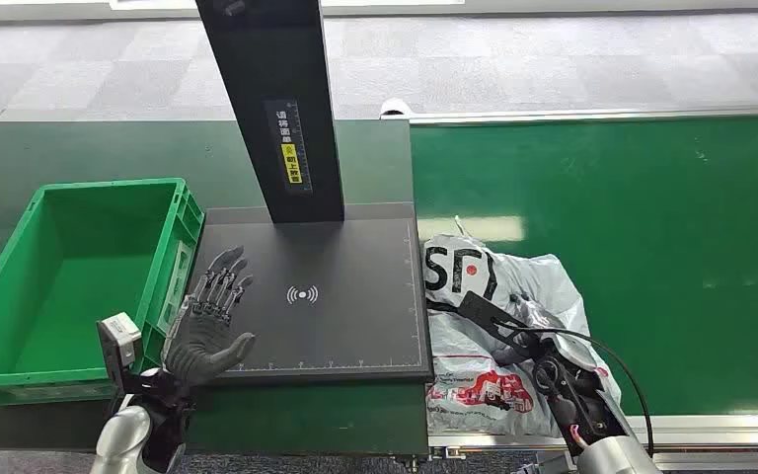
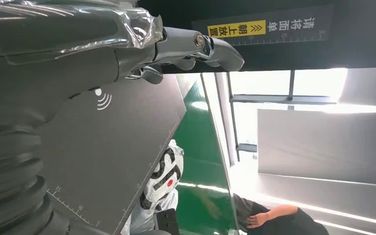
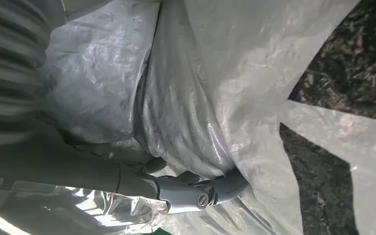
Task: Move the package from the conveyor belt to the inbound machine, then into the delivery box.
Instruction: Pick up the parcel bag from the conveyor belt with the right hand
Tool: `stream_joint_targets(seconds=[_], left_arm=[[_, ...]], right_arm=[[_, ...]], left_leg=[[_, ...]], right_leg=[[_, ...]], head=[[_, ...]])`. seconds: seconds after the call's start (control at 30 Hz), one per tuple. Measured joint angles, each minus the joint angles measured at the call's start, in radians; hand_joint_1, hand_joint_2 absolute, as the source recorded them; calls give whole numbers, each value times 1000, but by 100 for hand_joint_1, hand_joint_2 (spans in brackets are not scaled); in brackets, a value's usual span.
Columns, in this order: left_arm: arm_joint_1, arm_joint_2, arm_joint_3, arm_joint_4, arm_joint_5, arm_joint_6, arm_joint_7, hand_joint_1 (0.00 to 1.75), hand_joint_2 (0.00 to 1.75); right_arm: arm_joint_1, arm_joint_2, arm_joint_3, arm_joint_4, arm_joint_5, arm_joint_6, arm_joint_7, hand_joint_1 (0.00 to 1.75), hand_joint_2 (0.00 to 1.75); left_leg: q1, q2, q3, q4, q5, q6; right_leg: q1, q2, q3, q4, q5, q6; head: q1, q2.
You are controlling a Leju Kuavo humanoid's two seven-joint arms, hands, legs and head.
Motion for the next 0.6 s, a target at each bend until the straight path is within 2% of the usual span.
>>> stream_joint_targets(seconds=[0.03, 0.07, 0.17, 0.2, 0.6], left_arm=[[0, 0, -1, 1, 0, 1, 0, 0, 175], [-1, 0, -2, 2, 0, 1, 0, 0, 175], [-2, -2, -5, 7, 0, 2, 0, 0, 175], [-2, -3, -6, 8, 0, 2, 1, 0, 175], [-9, -6, -7, 10, 0, 2, 5, 0, 175]], right_arm=[[-2, 0, -1, 2, 2, 3, 0, 6, 175], [-3, 1, -1, 5, 3, 7, -1, 42, 175], [-11, 5, -3, 19, 7, 22, -8, 165, 175], [-13, 6, -3, 22, 8, 23, -10, 171, 175], [-23, 8, -11, 29, 8, 26, -17, 175, 175]], left_leg=[[0, 0, 0, 0, 0, 0], [0, 0, 1, 0, 0, 0], [0, 0, 3, 0, 0, 0], [0, 0, 3, 0, 0, 0], [0, 0, 9, 0, 0, 0]], right_leg=[[0, 0, 0, 0, 0, 0], [0, 0, 1, 0, 0, 0], [0, 0, 2, 0, 0, 0], [0, 0, 3, 0, 0, 0], [0, 0, 8, 0, 0, 0]], head=[[0, 0], [0, 0], [0, 0], [0, 0], [0, 0]])
